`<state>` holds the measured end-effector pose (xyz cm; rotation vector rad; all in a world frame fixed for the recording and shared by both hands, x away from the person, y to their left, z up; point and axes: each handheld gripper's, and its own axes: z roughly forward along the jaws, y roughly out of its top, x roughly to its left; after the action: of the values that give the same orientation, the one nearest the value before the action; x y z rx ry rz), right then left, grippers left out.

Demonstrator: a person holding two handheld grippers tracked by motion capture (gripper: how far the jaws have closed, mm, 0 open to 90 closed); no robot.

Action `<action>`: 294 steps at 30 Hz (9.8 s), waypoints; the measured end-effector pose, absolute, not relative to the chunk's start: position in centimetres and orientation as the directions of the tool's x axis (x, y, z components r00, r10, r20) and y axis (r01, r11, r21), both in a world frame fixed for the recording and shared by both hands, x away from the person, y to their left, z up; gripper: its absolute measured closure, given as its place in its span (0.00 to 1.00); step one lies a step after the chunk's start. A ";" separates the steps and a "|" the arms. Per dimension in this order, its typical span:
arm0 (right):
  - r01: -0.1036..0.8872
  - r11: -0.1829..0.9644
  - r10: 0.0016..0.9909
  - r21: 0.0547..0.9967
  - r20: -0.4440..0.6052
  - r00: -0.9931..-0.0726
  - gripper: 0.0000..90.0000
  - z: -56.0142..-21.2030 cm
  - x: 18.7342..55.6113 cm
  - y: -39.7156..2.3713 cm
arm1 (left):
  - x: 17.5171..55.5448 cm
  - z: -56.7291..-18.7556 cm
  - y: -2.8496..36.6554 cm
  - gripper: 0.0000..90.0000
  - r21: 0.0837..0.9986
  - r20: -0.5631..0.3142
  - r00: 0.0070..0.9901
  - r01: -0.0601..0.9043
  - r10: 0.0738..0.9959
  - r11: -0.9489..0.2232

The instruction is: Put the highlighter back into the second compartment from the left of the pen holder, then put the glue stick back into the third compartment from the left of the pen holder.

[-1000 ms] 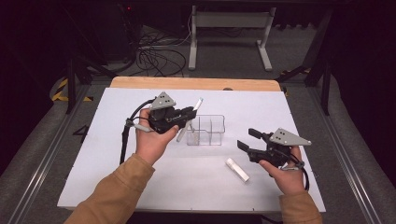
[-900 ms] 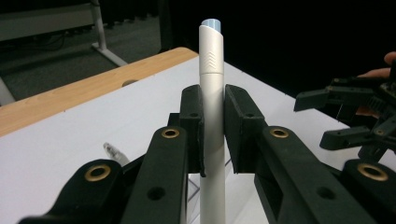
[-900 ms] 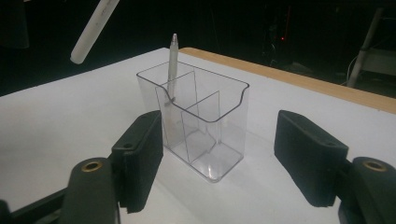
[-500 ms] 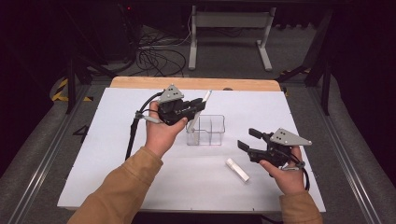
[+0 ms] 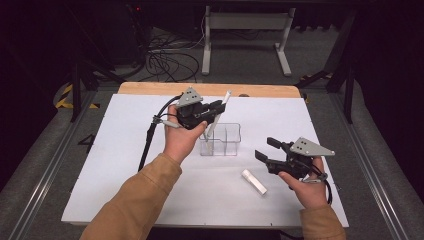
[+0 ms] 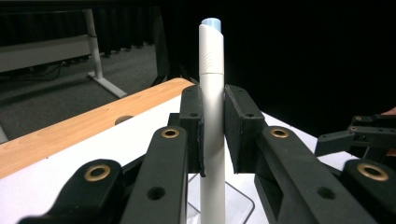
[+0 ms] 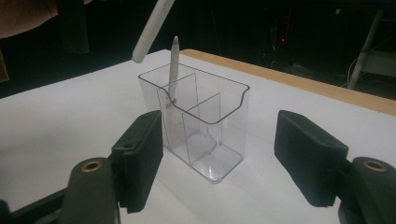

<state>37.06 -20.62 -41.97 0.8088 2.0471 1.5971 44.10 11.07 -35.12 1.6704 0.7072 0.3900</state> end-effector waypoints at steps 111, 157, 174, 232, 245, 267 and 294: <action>0.379 0.433 0.670 0.818 -0.011 -0.742 0.42 -41.0 35.8 -16.5 | 32.1 -40.9 26.0 0.19 0.935 -0.079 0.626 0.316 0.776 -0.160; 0.626 0.622 0.713 0.470 -0.011 -0.701 0.60 -44.2 37.5 -14.2 | 31.3 -40.5 27.5 0.10 0.933 -0.072 0.669 0.307 0.739 -0.187; 0.675 0.609 0.750 0.416 -0.024 -0.661 0.75 -44.8 37.3 -13.5 | 31.1 -40.5 27.3 0.10 0.932 -0.075 0.674 0.310 0.735 -0.189; 0.646 0.575 0.757 0.502 -0.026 -0.653 0.76 -41.4 36.8 -13.1 | 30.6 -39.8 27.3 0.10 0.937 -0.069 0.679 0.296 0.731 -0.186; 0.602 0.553 0.748 0.576 -0.024 -0.664 0.76 -40.0 36.8 -13.2 | 30.6 -39.8 27.4 0.10 0.937 -0.067 0.681 0.294 0.730 -0.188; 0.480 0.396 0.739 0.783 0.038 -0.673 0.76 -37.0 38.2 -13.1 | 30.6 -39.8 27.4 0.10 0.939 -0.073 0.680 0.294 0.729 -0.180; 0.396 0.153 0.765 0.905 0.145 -0.628 0.76 -36.4 41.5 -12.9 | 30.6 -39.7 27.3 0.10 0.940 -0.075 0.684 0.291 0.726 -0.178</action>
<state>41.48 -12.87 -36.41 1.1118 2.0886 1.4669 30.64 27.27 -39.69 1.7592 0.8157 0.4769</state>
